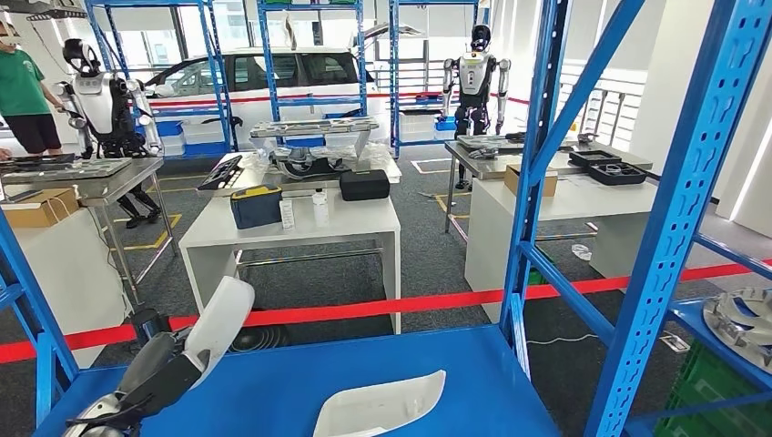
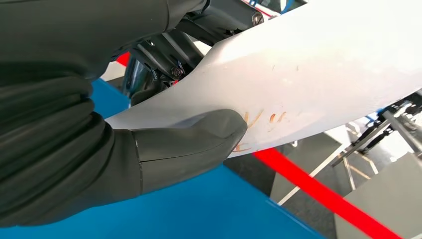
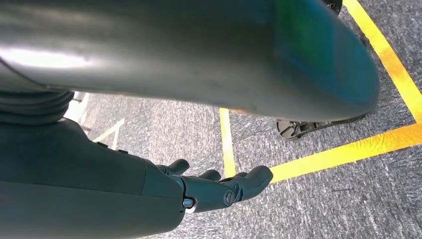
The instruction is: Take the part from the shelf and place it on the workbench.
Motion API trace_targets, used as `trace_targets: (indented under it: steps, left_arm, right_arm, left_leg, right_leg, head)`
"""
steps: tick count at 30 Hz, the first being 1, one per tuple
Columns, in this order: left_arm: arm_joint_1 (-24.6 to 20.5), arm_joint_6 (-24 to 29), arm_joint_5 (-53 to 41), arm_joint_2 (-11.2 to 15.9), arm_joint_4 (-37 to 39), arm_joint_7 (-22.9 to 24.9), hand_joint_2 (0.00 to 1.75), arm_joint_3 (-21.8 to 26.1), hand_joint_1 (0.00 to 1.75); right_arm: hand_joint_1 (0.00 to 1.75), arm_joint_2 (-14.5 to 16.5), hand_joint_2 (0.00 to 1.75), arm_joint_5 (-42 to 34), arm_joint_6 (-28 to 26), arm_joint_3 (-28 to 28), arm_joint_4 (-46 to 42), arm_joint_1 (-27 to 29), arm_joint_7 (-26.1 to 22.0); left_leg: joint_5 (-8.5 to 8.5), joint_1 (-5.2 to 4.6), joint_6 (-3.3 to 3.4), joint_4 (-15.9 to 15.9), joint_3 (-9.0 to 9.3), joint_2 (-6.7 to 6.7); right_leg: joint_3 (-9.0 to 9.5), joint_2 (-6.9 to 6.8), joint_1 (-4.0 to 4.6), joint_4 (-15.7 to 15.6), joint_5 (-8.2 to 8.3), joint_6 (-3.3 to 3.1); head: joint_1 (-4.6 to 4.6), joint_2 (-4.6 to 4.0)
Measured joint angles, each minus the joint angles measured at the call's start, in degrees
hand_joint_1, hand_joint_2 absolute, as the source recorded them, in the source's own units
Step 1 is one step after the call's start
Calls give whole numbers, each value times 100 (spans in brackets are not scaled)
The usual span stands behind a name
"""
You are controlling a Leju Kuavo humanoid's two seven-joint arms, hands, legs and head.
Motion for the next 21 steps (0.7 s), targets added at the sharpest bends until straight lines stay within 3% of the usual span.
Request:
trace_targets:
  steps: [5,12,16,19,21]
  left_arm:
    - [165,-162,367,-71,-476,-82,175,183,175]
    - [580,-1330,1782,-248,-1567,131,175,641,175]
    - [743,-2343,2888,-317,-1968,377,175,854,175]
    - [872,-2806,3513,-367,-2260,571,175,919,175]
    - [968,-3096,3977,-410,-2476,758,175,938,175]
  right_arm:
    - [0,9,0,-20,0,-16,0,2,0]
    - [0,10,0,-44,0,-51,0,3,-17]
    - [0,33,0,-60,-1,-86,0,1,-9]
    - [0,49,0,-68,0,-140,0,4,-3]
    - [0,50,0,-68,-1,-157,0,6,-3]
  left_leg:
    - [0,0,0,0,0,0]
    - [-9,-3,11,5,-4,2]
    - [-46,-36,69,33,-11,3]
    - [4,-27,117,-13,16,10]
    - [75,10,160,-110,49,34]
  right_leg:
    - [0,0,-1,-2,0,0]
    - [3,1,-4,-9,1,3]
    - [15,-1,-21,-25,-2,54]
    - [32,-2,-28,-30,5,107]
    - [-33,-9,-18,156,-175,135]
  head:
    - [0,-1]
    - [0,-1]
    - [-2,-1]
    - [-1,-1]
    - [1,-1]
